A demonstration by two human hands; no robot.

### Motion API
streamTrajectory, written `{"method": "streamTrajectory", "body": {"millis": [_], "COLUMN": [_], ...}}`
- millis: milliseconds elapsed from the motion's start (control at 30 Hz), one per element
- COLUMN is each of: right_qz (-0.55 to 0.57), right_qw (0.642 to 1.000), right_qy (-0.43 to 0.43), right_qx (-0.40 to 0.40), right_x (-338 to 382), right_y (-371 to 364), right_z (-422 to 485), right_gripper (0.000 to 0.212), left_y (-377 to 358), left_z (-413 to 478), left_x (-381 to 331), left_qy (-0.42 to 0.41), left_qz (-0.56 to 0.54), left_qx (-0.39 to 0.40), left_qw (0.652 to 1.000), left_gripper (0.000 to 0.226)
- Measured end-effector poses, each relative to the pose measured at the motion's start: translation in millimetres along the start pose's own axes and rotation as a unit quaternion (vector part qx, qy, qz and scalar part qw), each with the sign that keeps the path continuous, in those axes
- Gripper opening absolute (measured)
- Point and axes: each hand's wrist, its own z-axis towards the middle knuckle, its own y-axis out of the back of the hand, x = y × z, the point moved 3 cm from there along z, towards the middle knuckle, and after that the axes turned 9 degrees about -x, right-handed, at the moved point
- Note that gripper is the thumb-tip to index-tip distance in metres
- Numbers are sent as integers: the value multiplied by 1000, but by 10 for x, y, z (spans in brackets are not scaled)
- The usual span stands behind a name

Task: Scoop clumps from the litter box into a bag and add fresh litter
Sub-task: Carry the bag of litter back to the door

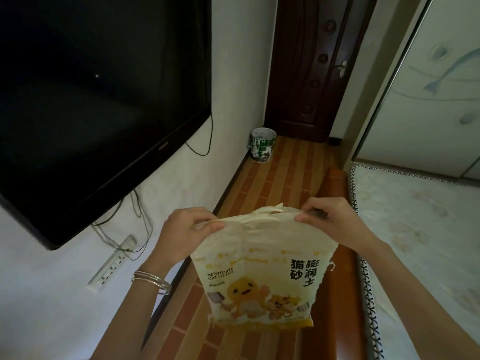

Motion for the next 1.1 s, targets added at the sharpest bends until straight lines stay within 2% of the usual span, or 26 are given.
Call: {"method": "streamTrajectory", "body": {"millis": [367,633,800,1100], "right_qz": [-13,-24,-37,-49], "right_qw": [1000,999,999,996], "right_qy": [-13,-16,-25,-55], "right_qx": [-13,-31,-26,-48], "right_x": [-810,-1399,-1778,-2512], "right_y": [160,197,249,306], "right_z": [702,1444,2013,2809], "right_gripper": [42,34,12,16], "left_y": [-554,-932,-1170,-1652], "left_z": [994,1968,2694,3888], "left_x": [-16,143,250,473], "left_qy": [1,-5,-5,-37], "left_qz": [7,20,18,12], "left_qx": [-1,17,37,69], "left_qw": [1000,1000,999,997], "left_gripper": [30,14,18,30]}}
